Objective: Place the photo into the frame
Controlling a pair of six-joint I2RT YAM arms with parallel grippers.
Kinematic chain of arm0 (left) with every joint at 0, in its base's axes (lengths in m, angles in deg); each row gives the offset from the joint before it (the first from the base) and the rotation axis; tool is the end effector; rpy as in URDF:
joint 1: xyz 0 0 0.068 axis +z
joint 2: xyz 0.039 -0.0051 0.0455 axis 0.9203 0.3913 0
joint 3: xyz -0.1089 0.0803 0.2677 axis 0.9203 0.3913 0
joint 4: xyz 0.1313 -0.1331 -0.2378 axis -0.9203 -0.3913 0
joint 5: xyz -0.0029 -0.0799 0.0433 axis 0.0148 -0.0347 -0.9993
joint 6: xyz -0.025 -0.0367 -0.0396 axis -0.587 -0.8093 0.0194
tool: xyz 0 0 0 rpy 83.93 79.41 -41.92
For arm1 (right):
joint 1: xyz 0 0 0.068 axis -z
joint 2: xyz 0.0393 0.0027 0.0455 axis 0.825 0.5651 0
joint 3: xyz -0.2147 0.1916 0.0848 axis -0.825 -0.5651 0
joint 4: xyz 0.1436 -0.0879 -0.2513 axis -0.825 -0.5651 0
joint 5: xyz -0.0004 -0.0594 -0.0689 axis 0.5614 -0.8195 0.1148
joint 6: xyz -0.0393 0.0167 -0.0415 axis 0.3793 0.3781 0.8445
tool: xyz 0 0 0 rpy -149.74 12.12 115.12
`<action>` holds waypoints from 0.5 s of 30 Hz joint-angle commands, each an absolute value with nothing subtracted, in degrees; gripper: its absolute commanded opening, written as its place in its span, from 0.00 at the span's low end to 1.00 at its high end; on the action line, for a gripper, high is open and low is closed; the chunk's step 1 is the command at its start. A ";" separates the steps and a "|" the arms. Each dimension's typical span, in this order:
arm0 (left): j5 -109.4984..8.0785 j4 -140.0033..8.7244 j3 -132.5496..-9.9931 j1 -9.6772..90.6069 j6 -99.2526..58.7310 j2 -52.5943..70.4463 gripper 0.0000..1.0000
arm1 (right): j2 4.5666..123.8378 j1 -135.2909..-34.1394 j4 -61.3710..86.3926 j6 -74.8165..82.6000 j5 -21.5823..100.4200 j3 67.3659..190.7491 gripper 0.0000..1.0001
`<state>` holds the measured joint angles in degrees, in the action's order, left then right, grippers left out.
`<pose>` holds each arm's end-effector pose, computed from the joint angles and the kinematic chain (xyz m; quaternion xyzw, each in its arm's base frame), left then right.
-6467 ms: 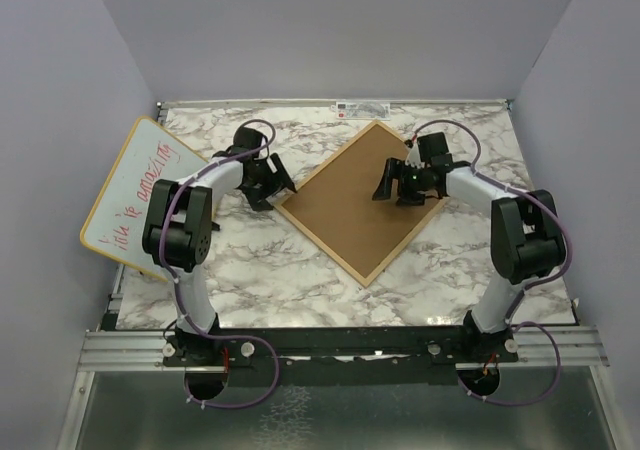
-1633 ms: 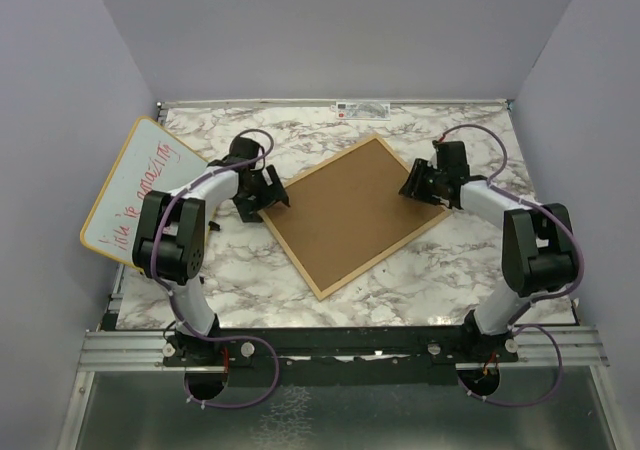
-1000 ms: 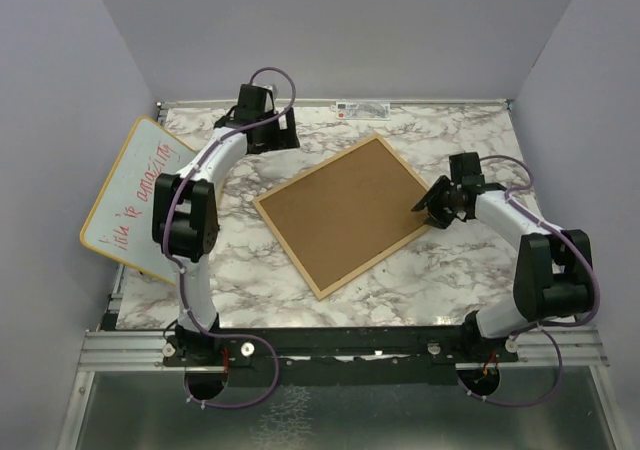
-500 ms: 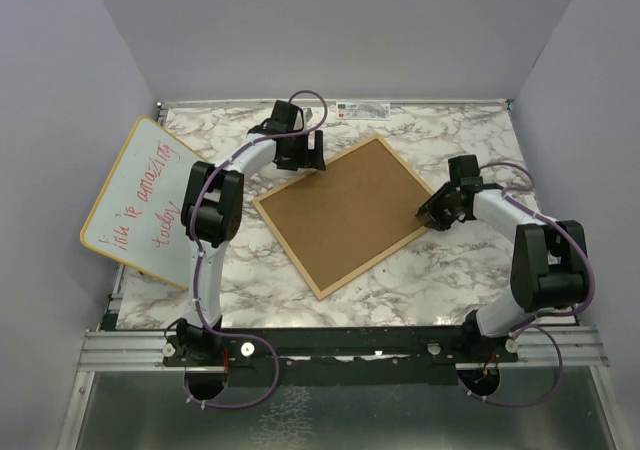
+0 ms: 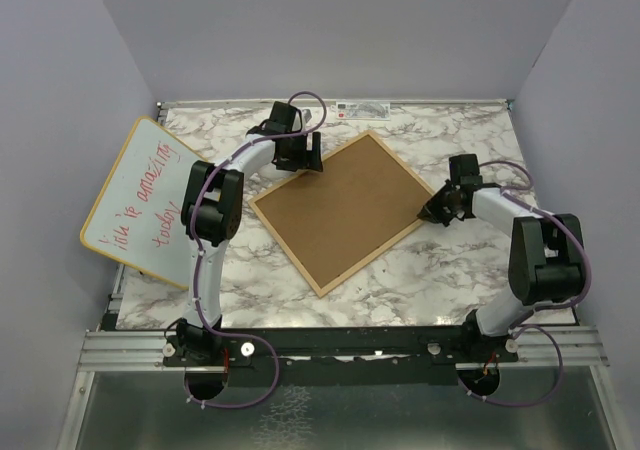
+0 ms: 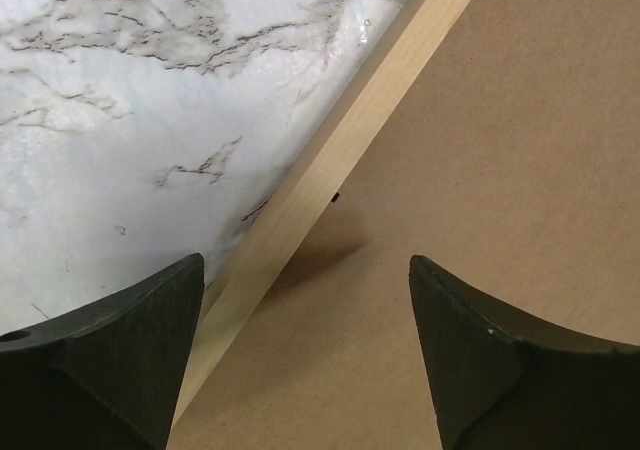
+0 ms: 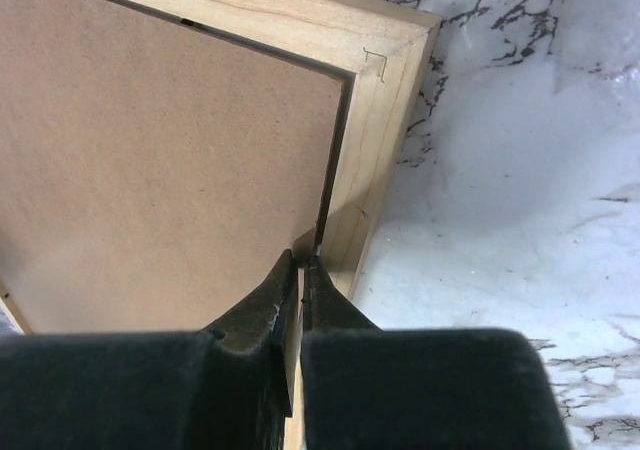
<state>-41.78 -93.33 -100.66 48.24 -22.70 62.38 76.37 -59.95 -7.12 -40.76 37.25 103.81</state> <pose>0.5231 -0.1910 0.1697 0.0860 0.9346 -0.2246 0.2620 0.3406 0.0301 0.1481 0.3780 0.8950 0.1498 0.1837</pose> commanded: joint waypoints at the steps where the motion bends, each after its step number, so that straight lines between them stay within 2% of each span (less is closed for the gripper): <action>1: -40.82 -94.20 -98.98 48.16 -21.95 65.22 0.83 | 83.49 -60.14 -10.24 -37.28 29.71 101.10 0.02; 5: -40.40 -94.63 -100.96 48.16 -22.59 64.87 0.83 | 84.58 -60.07 -13.16 -36.09 27.97 104.34 0.01; 8: -39.96 -95.04 -103.87 48.16 -23.00 63.51 0.83 | 80.21 -60.12 -11.37 -34.54 27.74 104.95 0.02; 15: -41.07 -95.60 -109.45 48.16 -21.90 60.95 0.86 | 75.23 -60.08 -10.11 -29.70 29.66 111.51 0.17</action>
<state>-41.52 -95.23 -106.15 48.20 -22.79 62.66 76.94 -60.39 -8.94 -34.18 33.25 107.86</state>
